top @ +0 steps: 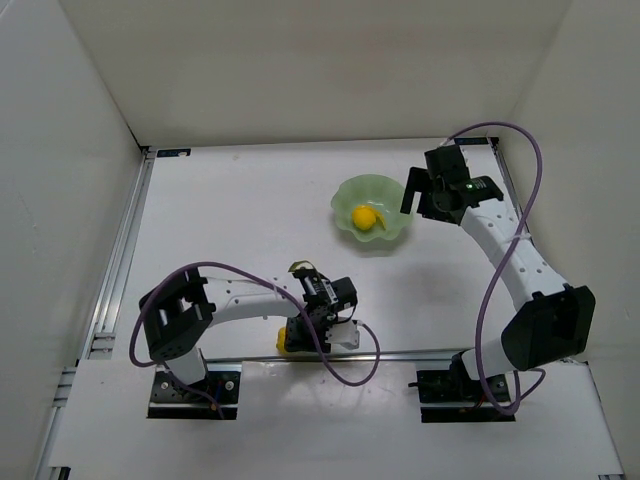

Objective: Place and organize the fake fruits in the fruit bowl

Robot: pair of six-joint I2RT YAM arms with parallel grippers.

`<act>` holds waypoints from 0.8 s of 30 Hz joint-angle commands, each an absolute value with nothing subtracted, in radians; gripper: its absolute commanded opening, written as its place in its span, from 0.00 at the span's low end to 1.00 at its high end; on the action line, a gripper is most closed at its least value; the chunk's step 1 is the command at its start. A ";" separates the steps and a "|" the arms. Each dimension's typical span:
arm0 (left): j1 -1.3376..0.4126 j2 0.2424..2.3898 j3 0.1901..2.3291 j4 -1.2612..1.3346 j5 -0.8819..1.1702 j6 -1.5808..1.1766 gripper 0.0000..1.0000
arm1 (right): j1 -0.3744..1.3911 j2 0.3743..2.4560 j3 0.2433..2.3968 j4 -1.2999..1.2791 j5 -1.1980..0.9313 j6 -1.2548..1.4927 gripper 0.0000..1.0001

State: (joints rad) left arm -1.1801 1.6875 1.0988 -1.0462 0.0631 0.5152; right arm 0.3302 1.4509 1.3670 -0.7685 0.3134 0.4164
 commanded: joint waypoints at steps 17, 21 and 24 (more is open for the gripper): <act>-0.853 2.003 2.071 -0.744 -0.245 0.460 0.32 | 0.206 1.339 1.250 -0.683 0.331 0.538 1.00; -0.822 2.195 2.354 -0.735 -0.265 0.460 0.80 | 0.195 1.350 1.262 -0.673 0.321 0.505 1.00; -0.822 2.249 2.463 -0.683 -0.313 0.422 1.00 | 0.195 1.336 1.262 -0.638 0.284 0.462 1.00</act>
